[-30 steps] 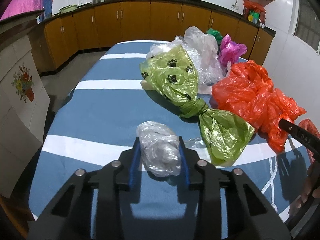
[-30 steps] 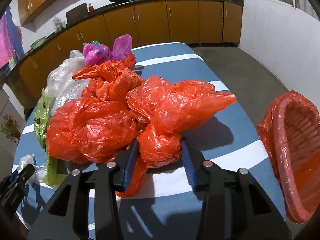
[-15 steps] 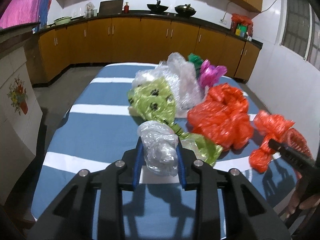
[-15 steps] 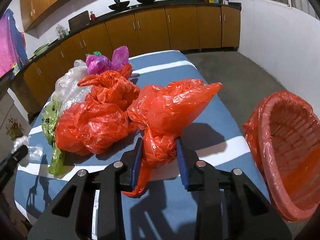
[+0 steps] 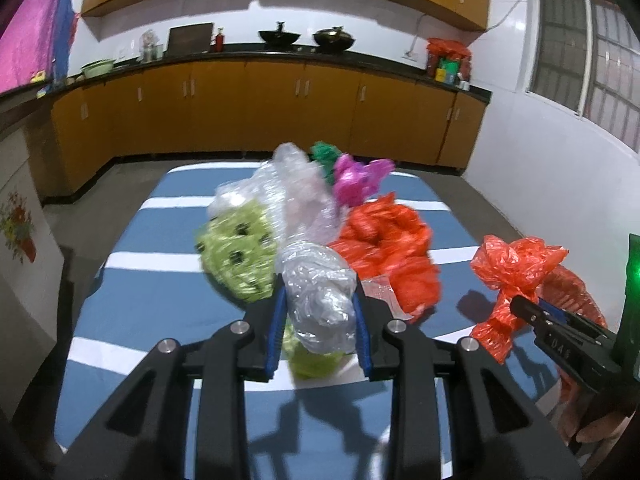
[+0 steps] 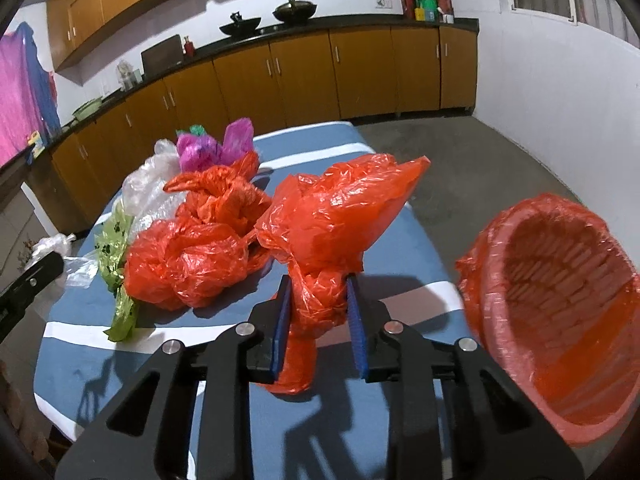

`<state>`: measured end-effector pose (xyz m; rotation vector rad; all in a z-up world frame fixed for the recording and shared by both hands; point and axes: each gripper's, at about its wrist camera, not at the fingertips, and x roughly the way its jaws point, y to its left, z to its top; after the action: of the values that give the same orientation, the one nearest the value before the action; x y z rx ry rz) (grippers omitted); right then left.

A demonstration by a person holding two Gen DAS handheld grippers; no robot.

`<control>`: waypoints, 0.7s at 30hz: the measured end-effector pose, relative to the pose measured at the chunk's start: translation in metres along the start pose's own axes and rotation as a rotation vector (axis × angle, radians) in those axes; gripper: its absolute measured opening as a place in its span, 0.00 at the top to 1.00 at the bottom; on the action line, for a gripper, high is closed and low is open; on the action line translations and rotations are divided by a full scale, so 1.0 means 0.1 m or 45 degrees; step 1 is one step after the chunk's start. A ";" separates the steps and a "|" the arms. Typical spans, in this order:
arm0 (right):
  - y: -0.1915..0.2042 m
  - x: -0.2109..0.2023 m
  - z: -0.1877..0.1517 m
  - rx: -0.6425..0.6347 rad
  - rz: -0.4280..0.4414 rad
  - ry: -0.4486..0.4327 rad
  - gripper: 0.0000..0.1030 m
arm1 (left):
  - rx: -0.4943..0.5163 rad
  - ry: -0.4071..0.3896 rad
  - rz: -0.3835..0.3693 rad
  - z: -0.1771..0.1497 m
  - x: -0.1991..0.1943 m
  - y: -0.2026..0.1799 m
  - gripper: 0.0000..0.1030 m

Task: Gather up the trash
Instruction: 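Carry both bags over the red basket and open both tools to drop them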

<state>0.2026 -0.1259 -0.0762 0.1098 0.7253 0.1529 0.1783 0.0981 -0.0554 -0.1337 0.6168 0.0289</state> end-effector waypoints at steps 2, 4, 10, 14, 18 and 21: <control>-0.08 -0.09 0.01 0.012 -0.010 -0.019 0.74 | 0.023 -0.010 -0.026 0.02 -0.01 -0.11 0.71; -0.16 -0.18 0.02 0.026 -0.020 -0.034 0.74 | 0.044 -0.019 -0.053 0.05 -0.01 -0.23 0.71; -0.44 -0.52 0.03 0.055 -0.075 -0.102 0.74 | 0.112 -0.043 -0.144 0.10 -0.03 -0.61 0.71; -0.66 -0.71 0.01 0.070 -0.127 -0.140 0.74 | 0.160 -0.050 -0.212 0.12 -0.02 -0.91 0.71; -0.95 -0.91 -0.02 0.106 -0.201 -0.174 0.74 | 0.215 -0.045 -0.302 0.11 -0.02 -1.29 0.71; -1.17 -1.04 -0.04 0.139 -0.255 -0.191 0.74 | 0.256 -0.041 -0.366 0.11 0.00 -1.55 0.71</control>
<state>0.1348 -0.2589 -0.0289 0.1502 0.5907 -0.0857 0.1946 -0.0541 -0.0283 -0.0258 0.5599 -0.3077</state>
